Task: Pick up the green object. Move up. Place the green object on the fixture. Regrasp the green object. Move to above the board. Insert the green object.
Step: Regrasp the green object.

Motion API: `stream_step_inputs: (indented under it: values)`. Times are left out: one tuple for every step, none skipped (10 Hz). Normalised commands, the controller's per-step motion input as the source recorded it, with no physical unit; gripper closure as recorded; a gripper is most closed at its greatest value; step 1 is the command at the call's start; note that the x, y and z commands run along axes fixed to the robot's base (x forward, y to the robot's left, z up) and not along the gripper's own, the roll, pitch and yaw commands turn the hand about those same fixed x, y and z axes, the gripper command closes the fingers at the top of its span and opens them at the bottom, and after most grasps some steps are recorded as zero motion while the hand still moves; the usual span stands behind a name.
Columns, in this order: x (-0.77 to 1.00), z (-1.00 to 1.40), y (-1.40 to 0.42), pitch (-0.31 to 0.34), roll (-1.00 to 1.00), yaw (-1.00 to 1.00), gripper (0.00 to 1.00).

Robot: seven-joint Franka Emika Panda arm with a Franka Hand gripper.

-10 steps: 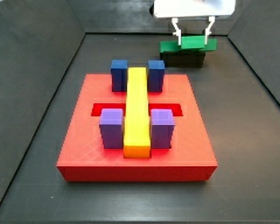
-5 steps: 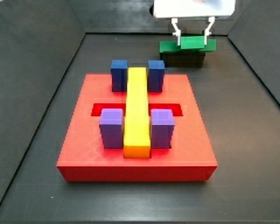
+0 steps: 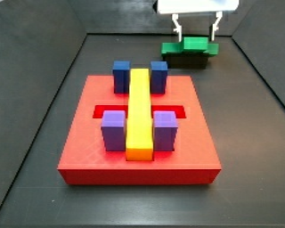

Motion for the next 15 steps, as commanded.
stream_step_inputs:
  values:
    - [0.24, 0.47, 0.32, 0.111, 0.08, 0.0, 0.0]
    - [0.09, 0.59, 0.05, 0.211, 0.72, 0.0, 0.0]
    - [0.0, 0.44, 0.0, 0.303, 1.0, 0.0, 0.0]
    - [0.0, 0.26, 0.0, 0.36, 1.0, 0.05, 0.0]
    - [0.0, 0.11, -0.04, 0.354, 1.0, 0.16, 0.0]
    - [0.0, 0.08, -0.1, 0.246, 1.0, 0.2, 0.0]
    - [0.0, 0.05, -0.1, 0.163, 1.0, 0.23, 0.0]
    - [0.0, 0.05, -0.1, 0.151, 1.0, 0.23, 0.0]
    - [0.0, 0.05, -0.1, 0.157, 1.0, 0.23, 0.0]
    - [0.0, 0.05, -0.1, 0.154, 1.0, 0.22, 0.0]
    - [0.0, 0.05, -0.11, 0.143, 1.0, 0.19, 0.0]
    - [0.0, 0.04, -0.15, 0.111, 1.0, 0.14, 0.0]
    - [0.0, 0.07, -0.27, 0.146, 1.0, 0.0, 0.0]
    - [-0.04, 0.12, -0.33, 0.223, 1.0, -0.09, 0.0]
    - [-0.14, 0.15, -0.27, 0.234, 1.0, -0.2, 0.0]
